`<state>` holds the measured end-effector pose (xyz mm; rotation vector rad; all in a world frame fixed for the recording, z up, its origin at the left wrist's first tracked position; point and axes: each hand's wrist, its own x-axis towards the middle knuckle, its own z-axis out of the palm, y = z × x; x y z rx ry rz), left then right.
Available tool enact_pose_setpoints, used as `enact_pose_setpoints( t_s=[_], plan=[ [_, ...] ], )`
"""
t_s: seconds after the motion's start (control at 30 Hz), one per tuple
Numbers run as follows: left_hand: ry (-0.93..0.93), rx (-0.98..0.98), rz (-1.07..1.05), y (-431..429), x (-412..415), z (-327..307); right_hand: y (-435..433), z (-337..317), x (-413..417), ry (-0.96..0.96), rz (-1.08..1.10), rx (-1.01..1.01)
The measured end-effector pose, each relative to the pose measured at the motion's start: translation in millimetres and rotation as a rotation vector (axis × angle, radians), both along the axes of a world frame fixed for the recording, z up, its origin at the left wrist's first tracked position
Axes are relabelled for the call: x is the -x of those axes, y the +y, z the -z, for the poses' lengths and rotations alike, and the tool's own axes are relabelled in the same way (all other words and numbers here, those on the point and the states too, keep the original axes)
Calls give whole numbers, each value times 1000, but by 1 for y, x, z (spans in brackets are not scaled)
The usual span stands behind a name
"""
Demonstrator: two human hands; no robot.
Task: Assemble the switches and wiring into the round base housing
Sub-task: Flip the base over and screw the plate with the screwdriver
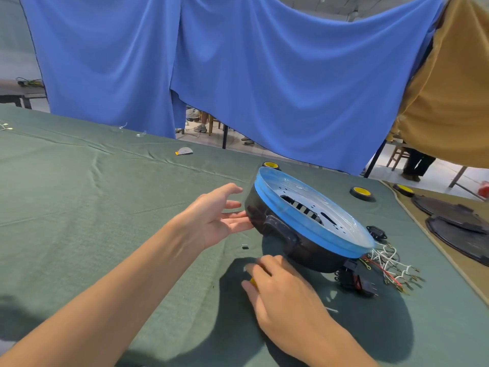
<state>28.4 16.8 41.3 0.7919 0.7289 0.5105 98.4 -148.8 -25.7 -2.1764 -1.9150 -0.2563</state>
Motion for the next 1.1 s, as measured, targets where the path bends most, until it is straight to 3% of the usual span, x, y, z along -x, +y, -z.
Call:
enact_pose_setpoints(
  t_s=[0.13,0.33,0.47,0.63,0.77,0.93,1.1],
  plan=[
    [-12,-1,10,2,1,-2,23,-1,7,107,83,36],
    [-74,43,14,3,3,6,59,-3,7,-17,265,123],
    [-101,51,11,4,3,8,67,-1,-1,45,293,18],
    [0,-8,33,7,4,10,61,2,8,21,318,-132],
    [178,-174,106,8,14,14,54,7,19,14,178,-366],
    [235,-220,203,10,22,19,50,11,22,61,-30,-553],
    [238,-209,297,13,29,22,47,5,20,-62,49,-449]
  ],
)
